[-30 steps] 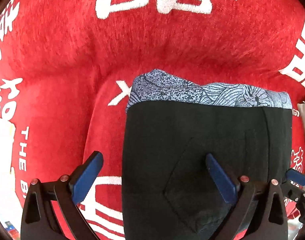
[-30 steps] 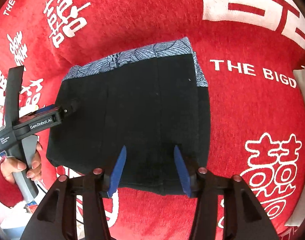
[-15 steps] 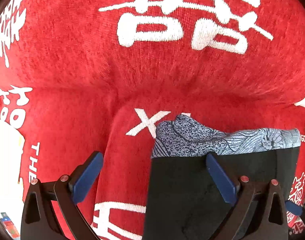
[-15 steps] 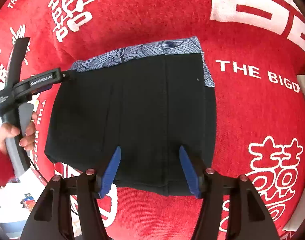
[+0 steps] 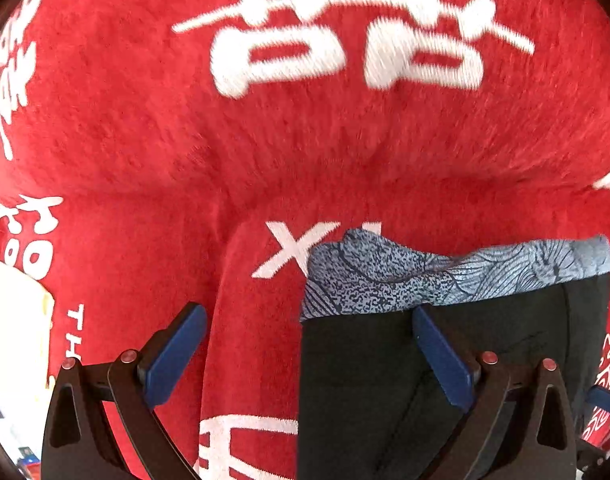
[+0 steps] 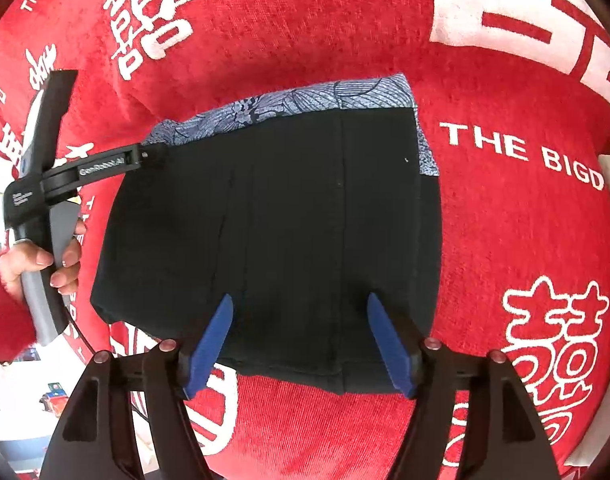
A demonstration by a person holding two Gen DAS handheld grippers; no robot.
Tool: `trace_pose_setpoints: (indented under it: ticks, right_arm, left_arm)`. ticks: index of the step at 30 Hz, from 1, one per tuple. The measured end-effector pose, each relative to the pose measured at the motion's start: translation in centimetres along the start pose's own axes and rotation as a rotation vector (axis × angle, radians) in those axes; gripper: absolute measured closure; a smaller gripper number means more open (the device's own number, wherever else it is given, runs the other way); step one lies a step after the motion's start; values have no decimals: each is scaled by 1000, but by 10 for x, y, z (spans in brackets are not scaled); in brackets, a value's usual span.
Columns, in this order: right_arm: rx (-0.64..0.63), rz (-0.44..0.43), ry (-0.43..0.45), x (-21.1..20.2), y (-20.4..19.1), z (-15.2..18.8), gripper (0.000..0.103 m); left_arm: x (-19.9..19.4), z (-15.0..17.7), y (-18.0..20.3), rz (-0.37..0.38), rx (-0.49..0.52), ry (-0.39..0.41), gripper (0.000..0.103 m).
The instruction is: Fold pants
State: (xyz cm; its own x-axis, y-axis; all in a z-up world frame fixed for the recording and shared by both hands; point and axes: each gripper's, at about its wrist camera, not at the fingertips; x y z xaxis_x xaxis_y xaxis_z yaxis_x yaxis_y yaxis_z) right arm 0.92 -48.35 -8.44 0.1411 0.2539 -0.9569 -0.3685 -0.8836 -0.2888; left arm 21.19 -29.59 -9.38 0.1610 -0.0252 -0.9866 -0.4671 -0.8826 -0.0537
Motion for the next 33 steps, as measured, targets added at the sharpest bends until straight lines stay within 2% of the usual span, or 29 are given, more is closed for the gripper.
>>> trace_pose_setpoints:
  ticks: [4,7,10,13,15,20,24,28,33]
  right_arm:
    - [2,0,9,2,-1,3,30]
    - [14,-2,25,-1,-1,6,30]
    - [30,-7,42,-9,0,10,30]
    - [51,-13,49,-16,3,17,29]
    - [74,-13,54,-23,9,23,29]
    - [144,-7,52,-31,28,36,29]
    - [186,9,51,-33,40,49,29]
    - [222,9,37,-31,47,58,29]
    - [249,-9,31,-29,50,66,29]
  left_arm:
    - [-12,-4,-15,-20,-83,51,0]
    - [-5,-11,-31,-48,-159,22,0]
    - [14,-13,-30,-79,-129,-27,0]
    - [20,-11,-21,-132,-55,-17,0]
    - [19,-11,-20,-142,-35,-2,0]
    - [-7,0,-31,-92,-33,13,0]
    - [-35,29,-34,-56,17,39,0]
    - [-50,65,-26,-13,74,25,0]
    - [-53,89,-12,49,74,-19,0]
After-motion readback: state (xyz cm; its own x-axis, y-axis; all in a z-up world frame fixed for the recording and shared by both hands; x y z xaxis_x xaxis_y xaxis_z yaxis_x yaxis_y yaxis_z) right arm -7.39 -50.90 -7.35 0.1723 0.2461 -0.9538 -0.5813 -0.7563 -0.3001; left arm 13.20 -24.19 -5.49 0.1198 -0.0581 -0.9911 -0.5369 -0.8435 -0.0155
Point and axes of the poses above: each gripper's, at about its wrist camera, not at the fingertips, and x roughly the way its jaws point, y to its right, z to its underside, and after that the axes turned 7 degrees about -y, right-handed
